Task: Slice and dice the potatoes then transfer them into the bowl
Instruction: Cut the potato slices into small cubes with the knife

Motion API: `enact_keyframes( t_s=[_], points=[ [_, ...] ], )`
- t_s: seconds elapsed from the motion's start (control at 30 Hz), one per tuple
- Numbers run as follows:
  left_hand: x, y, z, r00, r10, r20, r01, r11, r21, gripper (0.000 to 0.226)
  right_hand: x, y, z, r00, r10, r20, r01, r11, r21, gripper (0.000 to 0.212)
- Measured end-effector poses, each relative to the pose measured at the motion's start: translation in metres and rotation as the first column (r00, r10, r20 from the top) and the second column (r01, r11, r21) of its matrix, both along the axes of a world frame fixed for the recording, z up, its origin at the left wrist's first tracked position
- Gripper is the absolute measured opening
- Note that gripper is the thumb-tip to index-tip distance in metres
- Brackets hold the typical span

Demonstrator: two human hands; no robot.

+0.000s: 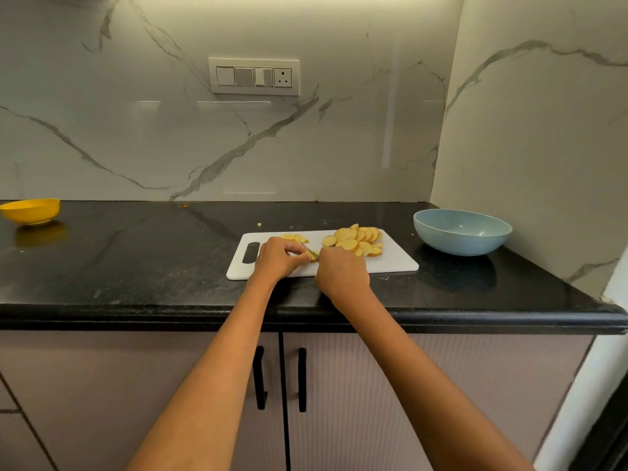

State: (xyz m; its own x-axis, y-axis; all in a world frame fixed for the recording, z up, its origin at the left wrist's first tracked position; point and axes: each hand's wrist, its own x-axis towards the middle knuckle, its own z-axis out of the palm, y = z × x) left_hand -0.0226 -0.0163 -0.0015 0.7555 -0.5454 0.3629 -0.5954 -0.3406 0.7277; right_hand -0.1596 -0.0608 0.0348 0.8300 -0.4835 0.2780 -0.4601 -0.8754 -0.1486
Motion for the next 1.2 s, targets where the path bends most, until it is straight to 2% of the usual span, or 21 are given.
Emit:
enact_keyframes(
  t_s=[0.17, 0.33, 0.6, 0.8, 1.2],
  points=[
    [0.000, -0.002, -0.002, 1.000, 0.008, 0.003, -0.008, 1.000, 0.003, 0.019, -0.021, 0.001, -0.014, 1.000, -0.003, -0.023, 0.002, 0.998, -0.067, 0.024],
    [0.000, -0.001, -0.003, 1.000, 0.011, 0.023, -0.011, 1.000, 0.022, 0.022, -0.022, 0.003, -0.013, 1.000, -0.029, -0.006, 0.028, 0.998, -0.059, 0.024],
    [0.005, -0.002, -0.005, 0.999, 0.037, 0.025, -0.037, 0.999, 0.015, 0.024, -0.021, -0.001, -0.013, 0.994, -0.097, 0.056, 0.089, 0.988, 0.130, 0.023],
    [0.006, -0.003, -0.005, 0.997, 0.075, 0.006, -0.074, 0.992, -0.105, 0.020, -0.015, 0.003, -0.011, 0.996, -0.077, 0.053, 0.072, 0.994, 0.084, 0.024],
    [0.006, -0.003, -0.007, 0.996, 0.059, 0.060, -0.054, 0.996, -0.076, 0.016, -0.012, 0.003, -0.011, 0.997, -0.063, 0.047, 0.059, 0.996, 0.072, 0.026]
  ],
)
